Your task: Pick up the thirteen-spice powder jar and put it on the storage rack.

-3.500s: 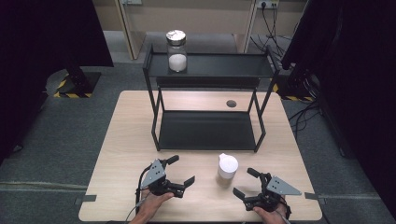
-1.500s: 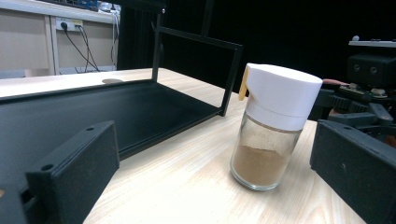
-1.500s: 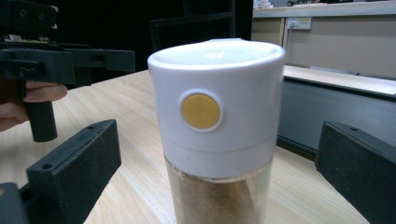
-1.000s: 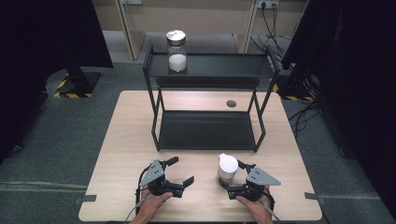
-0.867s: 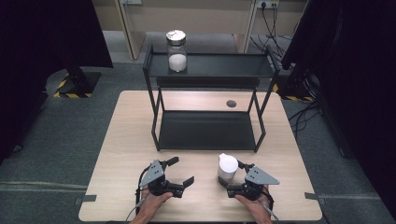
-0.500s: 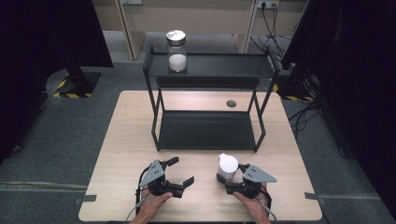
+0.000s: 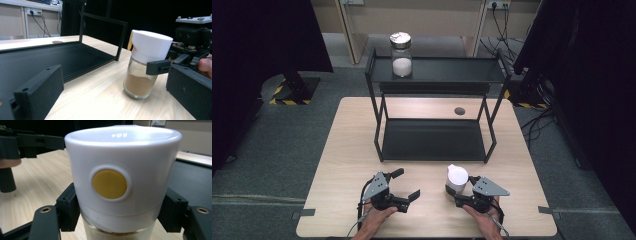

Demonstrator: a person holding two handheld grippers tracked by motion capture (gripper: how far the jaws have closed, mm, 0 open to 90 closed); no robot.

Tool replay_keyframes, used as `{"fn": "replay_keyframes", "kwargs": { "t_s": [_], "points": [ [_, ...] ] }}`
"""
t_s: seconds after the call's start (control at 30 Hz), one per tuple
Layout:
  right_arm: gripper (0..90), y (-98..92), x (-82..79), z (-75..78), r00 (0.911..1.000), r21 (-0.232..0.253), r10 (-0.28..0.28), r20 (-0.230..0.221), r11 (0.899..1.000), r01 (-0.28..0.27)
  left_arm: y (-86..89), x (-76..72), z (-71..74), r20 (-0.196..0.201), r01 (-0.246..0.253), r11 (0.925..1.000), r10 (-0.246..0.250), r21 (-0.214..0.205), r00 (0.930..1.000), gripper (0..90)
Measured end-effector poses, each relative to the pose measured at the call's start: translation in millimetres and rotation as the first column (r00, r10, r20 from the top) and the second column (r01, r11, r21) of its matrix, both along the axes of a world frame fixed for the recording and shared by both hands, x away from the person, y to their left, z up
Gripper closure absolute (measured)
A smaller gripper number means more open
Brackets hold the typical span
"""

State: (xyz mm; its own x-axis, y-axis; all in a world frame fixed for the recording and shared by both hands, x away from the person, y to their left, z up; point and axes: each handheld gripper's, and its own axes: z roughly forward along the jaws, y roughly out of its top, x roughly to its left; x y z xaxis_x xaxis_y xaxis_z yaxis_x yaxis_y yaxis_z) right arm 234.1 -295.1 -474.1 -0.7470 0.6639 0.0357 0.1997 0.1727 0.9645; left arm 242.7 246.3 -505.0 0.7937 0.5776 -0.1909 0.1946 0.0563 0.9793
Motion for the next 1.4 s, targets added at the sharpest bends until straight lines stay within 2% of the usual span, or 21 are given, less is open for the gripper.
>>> {"fn": "replay_keyframes", "kwargs": {
  "t_s": [0.2,0.6,1.07,1.4],
  "points": [
    [30.9,-1.4,-1.0,8.8,0.9997,-0.001,0.017,0.015,1.000,-0.017,-0.2,-0.4,0.2,0.003,0.002,1.0000,-0.002,0.002,1.0000,0.8],
    [30.9,-5.1,1.6,23.6,0.9992,0.015,0.035,0.016,0.999,-0.036,-0.1,0.0,0.0,0.001,0.003,1.0000,-0.003,0.003,1.0000,0.8],
    [30.9,-7.9,13.1,55.7,0.9978,0.020,0.052,0.040,0.998,-0.053,-0.3,0.5,-0.2,-0.003,0.003,1.0000,-0.003,0.003,1.0000,0.8],
    [30.9,-8.8,24.3,79.3,0.9960,0.024,0.084,0.031,0.996,-0.085,-1.3,0.4,-0.3,-0.004,0.006,1.0000,-0.006,0.004,1.0000,0.8]
  ]
}}
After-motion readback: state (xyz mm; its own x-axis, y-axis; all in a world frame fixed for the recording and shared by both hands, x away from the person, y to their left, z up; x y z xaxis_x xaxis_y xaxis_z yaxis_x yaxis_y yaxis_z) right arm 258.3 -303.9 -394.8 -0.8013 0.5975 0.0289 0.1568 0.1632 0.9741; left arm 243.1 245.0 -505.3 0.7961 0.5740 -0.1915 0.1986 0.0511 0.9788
